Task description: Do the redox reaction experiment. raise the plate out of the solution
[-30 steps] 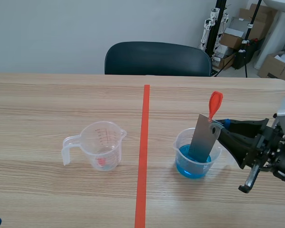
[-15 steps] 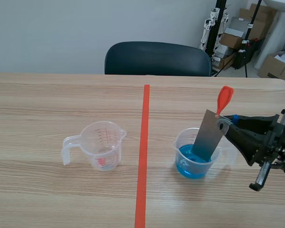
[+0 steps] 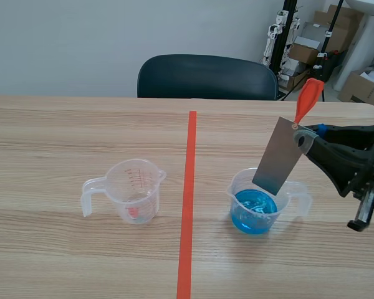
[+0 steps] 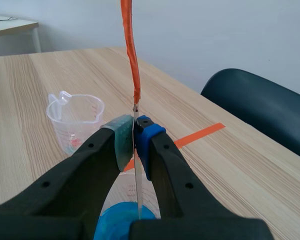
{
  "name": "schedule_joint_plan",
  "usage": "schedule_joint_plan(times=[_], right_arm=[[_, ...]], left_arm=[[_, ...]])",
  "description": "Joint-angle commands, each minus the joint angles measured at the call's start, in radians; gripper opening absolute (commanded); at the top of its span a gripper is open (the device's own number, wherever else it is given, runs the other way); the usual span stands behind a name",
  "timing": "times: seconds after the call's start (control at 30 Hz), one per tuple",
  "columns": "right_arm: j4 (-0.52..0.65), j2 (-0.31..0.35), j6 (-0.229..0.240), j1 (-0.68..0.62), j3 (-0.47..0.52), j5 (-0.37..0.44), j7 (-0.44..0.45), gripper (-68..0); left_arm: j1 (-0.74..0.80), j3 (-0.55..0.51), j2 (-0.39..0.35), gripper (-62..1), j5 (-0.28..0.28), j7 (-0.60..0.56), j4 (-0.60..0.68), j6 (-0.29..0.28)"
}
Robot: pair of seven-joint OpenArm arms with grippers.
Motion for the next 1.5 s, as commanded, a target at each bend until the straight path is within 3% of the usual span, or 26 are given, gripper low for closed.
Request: schedule_joint_plan(times=[0.0, 0.17, 0.23, 0.47, 0.67, 0.93, 1.27, 1.47], right_arm=[[0.024, 0.029, 0.005, 0.014, 0.013, 0.019, 0.016, -67.1], [0.075, 0.076, 0.028, 0.014, 0.013, 0.064, -0.013, -67.1], [0.095, 0.093, 0.031, 0.014, 0.013, 0.091, -0.027, -67.1], [0.151, 0.129, 0.043, 0.015, 0.014, 0.18, -0.078, -67.1], [0.199, 0.163, 0.05, 0.015, 0.014, 0.259, -0.125, -67.1], [0.282, 0.234, 0.05, 0.015, 0.014, 0.329, -0.139, -67.1], [0.338, 0.28, 0.05, 0.018, 0.061, 0.418, -0.221, -67.1], [0.36, 0.298, 0.054, 0.018, 0.1, 0.455, -0.27, -67.1]], left_arm=[[0.008, -0.01, -0.028, -58.2, -0.037, -0.046, 0.004, 0.004], [0.005, -0.065, -0.108, -58.2, -0.137, -0.046, 0.005, -0.014], [-0.014, -0.091, -0.138, -58.2, -0.143, -0.038, 0.004, -0.072], [-0.164, -0.112, -0.218, -58.4, -0.143, 0.172, 0.005, -0.279], [-0.328, -0.111, -0.225, -58.4, -0.142, 0.372, 0.051, -0.375], [-0.496, 0.0, -0.202, -58.4, -0.143, 0.65, 0.22, -0.383], [-0.79, 0.251, -0.033, -58.4, -0.138, 1.012, 0.289, -0.383], [-0.936, 0.361, 0.071, -58.4, -0.108, 1.133, 0.289, -0.383]])
